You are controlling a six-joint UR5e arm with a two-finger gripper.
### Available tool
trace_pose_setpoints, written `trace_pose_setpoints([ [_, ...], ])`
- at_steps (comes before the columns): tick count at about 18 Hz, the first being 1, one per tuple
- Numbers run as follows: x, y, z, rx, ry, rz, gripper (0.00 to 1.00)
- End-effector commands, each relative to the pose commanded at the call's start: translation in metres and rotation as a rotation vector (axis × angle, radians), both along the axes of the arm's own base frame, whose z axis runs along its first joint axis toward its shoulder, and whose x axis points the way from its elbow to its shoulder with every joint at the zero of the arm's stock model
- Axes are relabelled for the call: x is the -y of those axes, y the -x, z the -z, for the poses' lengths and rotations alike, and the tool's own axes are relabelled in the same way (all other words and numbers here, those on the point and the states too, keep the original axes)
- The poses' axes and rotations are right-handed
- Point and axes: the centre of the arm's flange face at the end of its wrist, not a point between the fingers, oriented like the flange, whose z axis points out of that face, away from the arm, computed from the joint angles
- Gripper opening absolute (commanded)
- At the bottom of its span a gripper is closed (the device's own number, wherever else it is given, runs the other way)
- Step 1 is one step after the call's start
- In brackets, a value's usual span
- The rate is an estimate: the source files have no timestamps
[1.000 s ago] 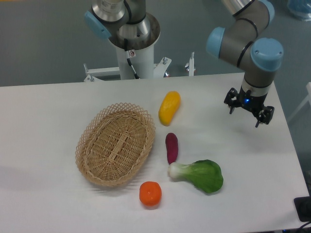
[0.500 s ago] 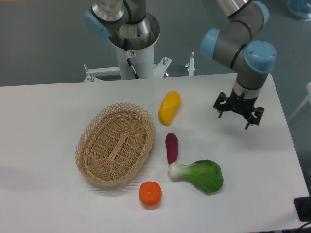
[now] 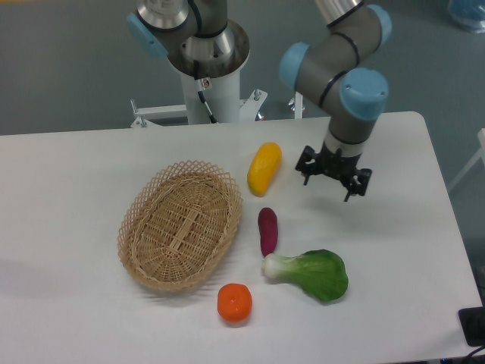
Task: Pick up the mango from the table
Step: 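Move the open gripper toward the yellow mango and lower over it, then lower the gripper around the yellow mango and close on it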
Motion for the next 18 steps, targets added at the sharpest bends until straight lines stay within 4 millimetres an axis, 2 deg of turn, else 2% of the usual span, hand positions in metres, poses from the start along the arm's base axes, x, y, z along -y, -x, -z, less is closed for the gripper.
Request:
trace_pose_setpoints([
  [2, -0.008, -0.011, 0.003, 0.016, 0.002, -0.008, 1.0],
  [4, -0.016, -0.032, 0.008, 0.034, 0.014, 0.005, 1.0],
  [10, -0.004, -0.054, -0.003, 0.054, 0.03, -0.102, 1.0],
  [13, 0.003, -0.071, -0.007, 0.092, 0.061, -0.091, 1.0],
  [18, 0.02, -0.089, 0.012, 0.093, 0.156, -0.038, 1.0],
])
